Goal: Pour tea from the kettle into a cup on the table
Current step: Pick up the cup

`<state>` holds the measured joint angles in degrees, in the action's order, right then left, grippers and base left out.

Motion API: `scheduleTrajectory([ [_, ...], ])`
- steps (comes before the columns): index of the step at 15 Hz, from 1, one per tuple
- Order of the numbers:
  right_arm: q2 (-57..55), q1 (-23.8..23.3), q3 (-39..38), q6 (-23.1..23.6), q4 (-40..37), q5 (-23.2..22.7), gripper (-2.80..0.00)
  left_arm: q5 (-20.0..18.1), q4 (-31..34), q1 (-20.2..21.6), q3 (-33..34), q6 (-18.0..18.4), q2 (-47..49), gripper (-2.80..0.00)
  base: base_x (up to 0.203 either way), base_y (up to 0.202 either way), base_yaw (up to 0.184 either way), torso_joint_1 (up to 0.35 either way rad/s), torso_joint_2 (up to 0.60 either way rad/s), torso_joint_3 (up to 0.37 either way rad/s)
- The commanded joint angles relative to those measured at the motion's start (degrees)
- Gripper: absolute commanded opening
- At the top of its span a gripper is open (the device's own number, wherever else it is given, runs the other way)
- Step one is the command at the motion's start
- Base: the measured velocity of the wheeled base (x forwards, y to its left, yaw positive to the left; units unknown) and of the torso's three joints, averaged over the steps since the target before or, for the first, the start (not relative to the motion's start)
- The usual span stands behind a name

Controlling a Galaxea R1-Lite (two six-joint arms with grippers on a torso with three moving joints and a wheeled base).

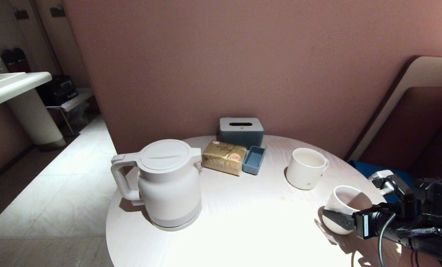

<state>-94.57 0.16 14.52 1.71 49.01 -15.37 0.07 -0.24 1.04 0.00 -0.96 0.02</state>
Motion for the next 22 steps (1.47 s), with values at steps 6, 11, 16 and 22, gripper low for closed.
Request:
scheduleTrajectory([
  [6, -0.2, 0.1, 0.1, 0.1, 0.4, -0.2, 0.0, 0.0, 0.0, 0.0, 0.0, 0.0, 0.0, -2.8, 0.0, 0.0, 0.0, 0.0, 0.0, 0.0],
  [11, -0.1, 0.2, 0.1, 0.1, 0.4, -0.1, -2.8, 0.0, 0.0, 0.0, 0.0, 0.0, 0.0, -2.8, 0.0, 0.0, 0.0, 0.0, 0.0, 0.0],
  [16, 0.0, 0.3, 0.2, 0.1, 0.4, -0.1, -2.8, 0.0, 0.0, 0.0, 0.0, 0.0, 0.0, -2.8, 0.0, 0.0, 0.0, 0.0, 0.0, 0.0],
  [22, 5.2, -2.2, 5.1, 0.3, -2.4, 1.2, -2.8, 0.0, 0.0, 0.0, 0.0, 0.0, 0.0, -2.8, 0.0, 0.0, 0.0, 0.0, 0.0, 0.0],
])
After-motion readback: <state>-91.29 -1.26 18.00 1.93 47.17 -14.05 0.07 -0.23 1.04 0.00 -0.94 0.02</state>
